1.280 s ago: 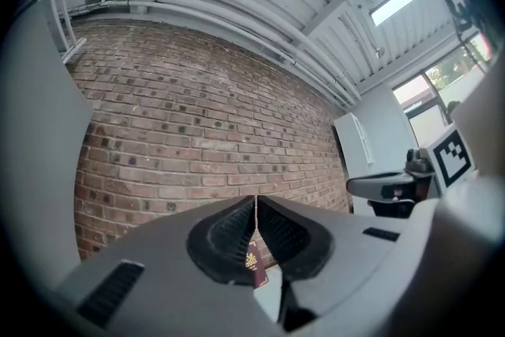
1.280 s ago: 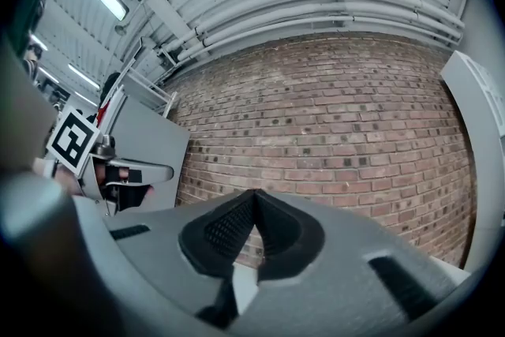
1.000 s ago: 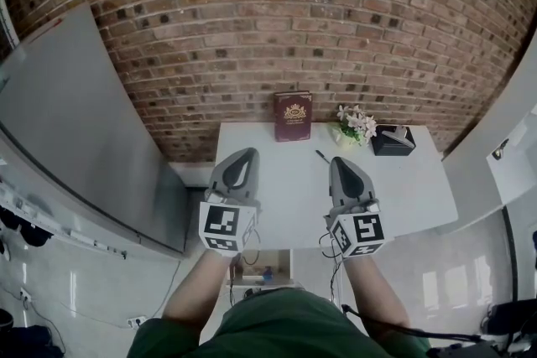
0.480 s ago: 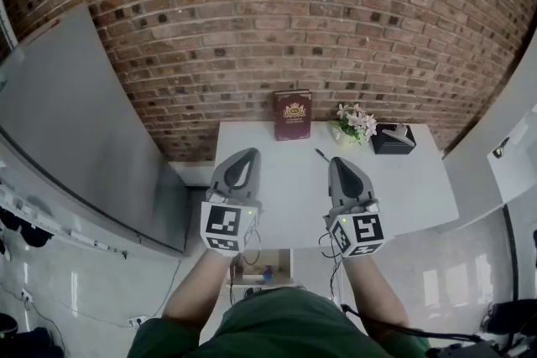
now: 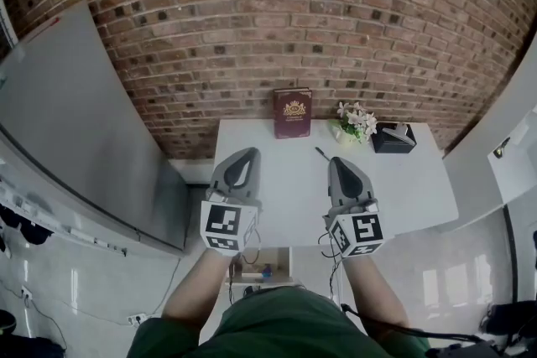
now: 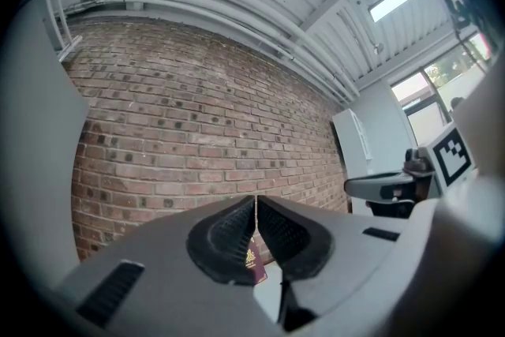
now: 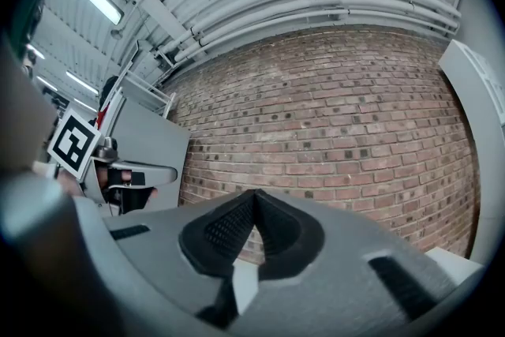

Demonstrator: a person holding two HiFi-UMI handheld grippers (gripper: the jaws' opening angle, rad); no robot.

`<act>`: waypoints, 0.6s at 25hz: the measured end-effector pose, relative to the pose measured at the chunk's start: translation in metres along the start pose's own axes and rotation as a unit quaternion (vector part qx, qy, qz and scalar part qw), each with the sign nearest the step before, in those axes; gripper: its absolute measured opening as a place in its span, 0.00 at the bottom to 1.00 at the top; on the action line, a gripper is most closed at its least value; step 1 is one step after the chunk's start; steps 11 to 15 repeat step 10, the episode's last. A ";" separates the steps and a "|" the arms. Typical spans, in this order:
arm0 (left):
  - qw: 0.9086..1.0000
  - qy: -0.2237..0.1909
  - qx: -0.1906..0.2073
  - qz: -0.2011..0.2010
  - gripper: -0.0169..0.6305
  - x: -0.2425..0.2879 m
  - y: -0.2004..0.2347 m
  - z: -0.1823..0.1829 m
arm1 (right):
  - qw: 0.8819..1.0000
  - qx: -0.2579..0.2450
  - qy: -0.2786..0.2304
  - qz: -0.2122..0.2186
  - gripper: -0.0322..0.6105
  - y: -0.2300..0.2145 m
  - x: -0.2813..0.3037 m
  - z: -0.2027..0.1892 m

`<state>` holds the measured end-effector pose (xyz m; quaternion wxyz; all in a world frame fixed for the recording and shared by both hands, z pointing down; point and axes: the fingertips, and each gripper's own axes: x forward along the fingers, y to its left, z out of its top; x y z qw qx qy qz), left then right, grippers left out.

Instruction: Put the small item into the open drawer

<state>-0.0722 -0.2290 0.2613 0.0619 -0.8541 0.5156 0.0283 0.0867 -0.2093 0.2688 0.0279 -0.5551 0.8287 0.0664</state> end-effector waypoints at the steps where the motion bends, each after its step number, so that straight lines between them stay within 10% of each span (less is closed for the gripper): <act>1: 1.000 0.000 0.000 0.000 0.04 0.000 -0.001 0.000 | 1.000 0.000 0.000 0.000 0.05 0.000 0.000 -0.001; 15: 1.000 0.010 0.002 0.004 0.04 0.001 -0.003 -0.005 | 1.000 0.002 0.000 0.004 0.05 -0.003 -0.002 -0.001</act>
